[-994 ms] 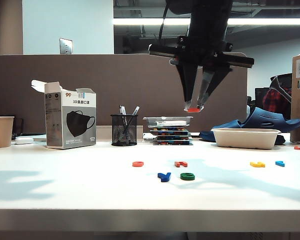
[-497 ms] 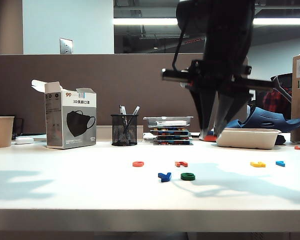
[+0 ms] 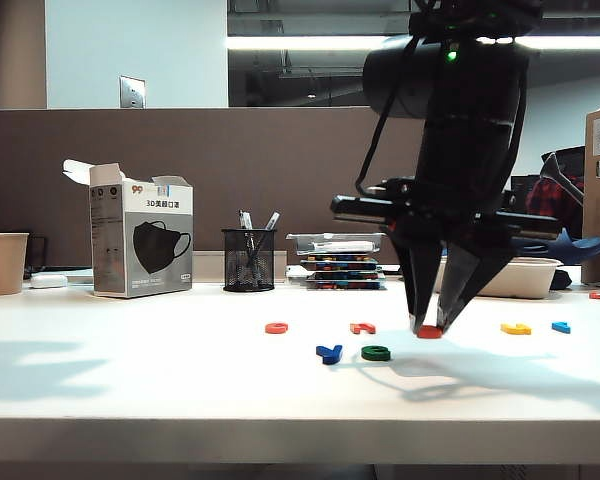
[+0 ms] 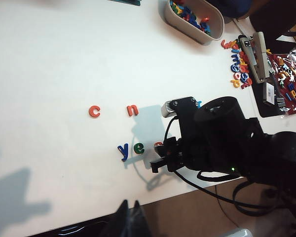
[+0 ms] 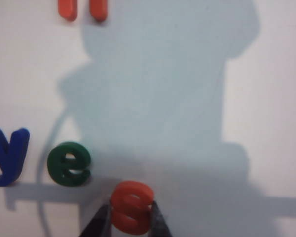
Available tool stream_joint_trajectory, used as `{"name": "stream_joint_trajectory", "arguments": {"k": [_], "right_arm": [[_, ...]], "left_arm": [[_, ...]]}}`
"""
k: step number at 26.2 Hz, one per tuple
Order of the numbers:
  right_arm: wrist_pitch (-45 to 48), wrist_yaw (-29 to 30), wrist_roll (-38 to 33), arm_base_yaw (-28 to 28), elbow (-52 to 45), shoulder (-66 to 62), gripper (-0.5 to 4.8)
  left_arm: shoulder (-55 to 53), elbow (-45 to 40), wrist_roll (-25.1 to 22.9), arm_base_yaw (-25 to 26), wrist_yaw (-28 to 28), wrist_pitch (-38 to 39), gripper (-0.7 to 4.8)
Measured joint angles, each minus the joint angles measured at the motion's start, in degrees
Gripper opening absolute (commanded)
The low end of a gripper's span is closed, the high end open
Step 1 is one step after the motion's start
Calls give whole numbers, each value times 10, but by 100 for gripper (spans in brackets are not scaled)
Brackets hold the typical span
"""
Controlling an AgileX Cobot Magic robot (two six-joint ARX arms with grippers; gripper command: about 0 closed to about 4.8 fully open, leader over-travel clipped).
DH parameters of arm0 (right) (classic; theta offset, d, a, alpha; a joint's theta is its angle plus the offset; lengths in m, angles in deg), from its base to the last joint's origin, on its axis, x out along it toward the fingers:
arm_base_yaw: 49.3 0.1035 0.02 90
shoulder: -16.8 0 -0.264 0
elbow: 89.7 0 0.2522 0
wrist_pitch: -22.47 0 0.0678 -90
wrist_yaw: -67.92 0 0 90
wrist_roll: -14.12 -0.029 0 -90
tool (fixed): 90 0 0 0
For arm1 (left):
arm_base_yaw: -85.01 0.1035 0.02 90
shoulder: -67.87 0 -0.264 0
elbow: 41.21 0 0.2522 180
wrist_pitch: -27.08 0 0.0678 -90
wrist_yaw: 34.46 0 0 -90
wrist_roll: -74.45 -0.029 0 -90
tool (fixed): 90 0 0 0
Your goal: Select the appropriate letters from the row of letter magnets placed on the table to arrange into the word "yes".
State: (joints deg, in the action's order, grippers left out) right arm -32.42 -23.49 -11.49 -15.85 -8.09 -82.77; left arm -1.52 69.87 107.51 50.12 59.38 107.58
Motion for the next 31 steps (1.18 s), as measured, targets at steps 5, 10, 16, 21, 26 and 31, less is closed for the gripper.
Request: {"name": "stream_joint_trajectory", "arguments": {"k": [5, 10, 16, 21, 26, 31], "right_arm": [[3, 0, 0, 0, -2, -23, 57], [7, -1, 0, 0, 0, -32, 58], [7, -1, 0, 0, 0, -33, 57], [7, -1, 0, 0, 0, -33, 57], [12, -11, 0, 0, 0, -33, 57], [13, -36, 0, 0, 0, -33, 58]], "left_arm": [[0, 0, 0, 0, 0, 0, -5], [0, 0, 0, 0, 0, 0, -5], [0, 0, 0, 0, 0, 0, -5], [0, 0, 0, 0, 0, 0, -5], [0, 0, 0, 0, 0, 0, -5], [0, 0, 0, 0, 0, 0, -5]]}}
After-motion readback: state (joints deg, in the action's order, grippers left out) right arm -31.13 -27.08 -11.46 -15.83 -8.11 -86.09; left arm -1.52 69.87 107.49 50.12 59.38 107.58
